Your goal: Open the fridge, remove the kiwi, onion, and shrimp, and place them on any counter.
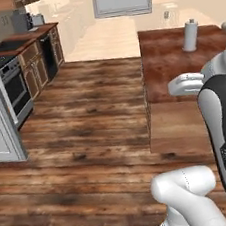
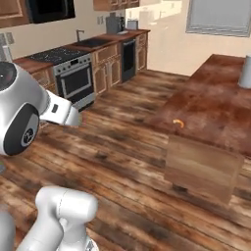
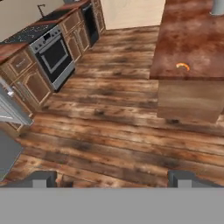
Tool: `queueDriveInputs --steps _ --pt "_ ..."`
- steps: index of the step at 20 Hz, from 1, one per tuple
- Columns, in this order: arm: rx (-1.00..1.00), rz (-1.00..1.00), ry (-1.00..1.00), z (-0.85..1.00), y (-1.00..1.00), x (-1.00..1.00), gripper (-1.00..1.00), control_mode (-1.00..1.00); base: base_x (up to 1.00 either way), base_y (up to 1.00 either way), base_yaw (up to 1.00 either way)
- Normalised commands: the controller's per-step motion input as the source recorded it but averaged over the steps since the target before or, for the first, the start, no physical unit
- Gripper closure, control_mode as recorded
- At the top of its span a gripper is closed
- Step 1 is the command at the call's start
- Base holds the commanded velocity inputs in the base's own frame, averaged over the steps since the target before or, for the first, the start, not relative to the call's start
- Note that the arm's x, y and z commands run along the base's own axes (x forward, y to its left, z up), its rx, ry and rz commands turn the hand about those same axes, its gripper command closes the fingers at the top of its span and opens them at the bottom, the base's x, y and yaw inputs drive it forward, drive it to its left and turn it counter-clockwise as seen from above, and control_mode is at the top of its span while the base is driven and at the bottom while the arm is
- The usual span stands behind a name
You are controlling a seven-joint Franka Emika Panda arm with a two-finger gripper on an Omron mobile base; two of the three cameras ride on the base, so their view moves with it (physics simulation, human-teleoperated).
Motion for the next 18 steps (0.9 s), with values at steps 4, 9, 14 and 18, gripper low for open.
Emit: queueDriveInputs --steps 4,9,14,18 --pt "0.00 0.00 0.00 0.00 0.00 0.00 -1.00 1.00 -0.49 -0.11 0.86" --pt "0.00 0.00 0.00 0.00 0.00 0.00 -1.00 1.00 -0.36 0.01 0.99" --pt "0.00 0.00 0.00 0.00 0.00 0.00 -1.00 1.00 -0.15 0.14 1.00" --pt "0.00 0.00 0.00 0.00 0.00 0.00 -1.00 1.00 0.02 0.06 1.00"
